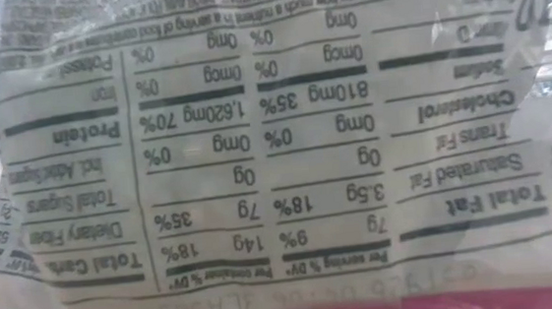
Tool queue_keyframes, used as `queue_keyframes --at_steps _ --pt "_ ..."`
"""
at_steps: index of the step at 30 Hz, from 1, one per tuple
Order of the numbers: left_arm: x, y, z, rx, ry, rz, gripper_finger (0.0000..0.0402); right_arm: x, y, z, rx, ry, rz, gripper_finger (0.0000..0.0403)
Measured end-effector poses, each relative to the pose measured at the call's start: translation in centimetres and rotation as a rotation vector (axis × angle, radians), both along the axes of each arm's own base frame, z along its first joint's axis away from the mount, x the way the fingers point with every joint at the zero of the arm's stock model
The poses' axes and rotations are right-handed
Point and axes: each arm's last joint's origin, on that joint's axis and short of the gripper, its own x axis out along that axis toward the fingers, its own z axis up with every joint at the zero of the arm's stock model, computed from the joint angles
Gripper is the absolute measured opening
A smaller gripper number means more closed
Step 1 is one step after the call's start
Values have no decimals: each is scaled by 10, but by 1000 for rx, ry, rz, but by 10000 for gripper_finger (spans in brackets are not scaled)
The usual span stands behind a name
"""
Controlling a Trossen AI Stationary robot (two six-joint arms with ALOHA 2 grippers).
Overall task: Pick & Place Food Item
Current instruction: Put the green seasoning bottle into the gray bin
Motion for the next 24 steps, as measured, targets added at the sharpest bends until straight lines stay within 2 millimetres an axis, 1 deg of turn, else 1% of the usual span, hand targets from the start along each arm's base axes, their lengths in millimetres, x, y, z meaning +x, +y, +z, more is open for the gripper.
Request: queue_keyframes --at_steps 5,9,20,24 --pt "0 0 0 0 0 0 0 0 0 0 7 3 -7 211" --pt "0 0 0 0 0 0 0 0 0 0 8 6 -8 188" --pt "0 0 0 0 0 0 0 -1 1 -1 44 28 -16 179" --pt "0 0 0 0 0 0 0 -5 1 6 46 42 -23 178"
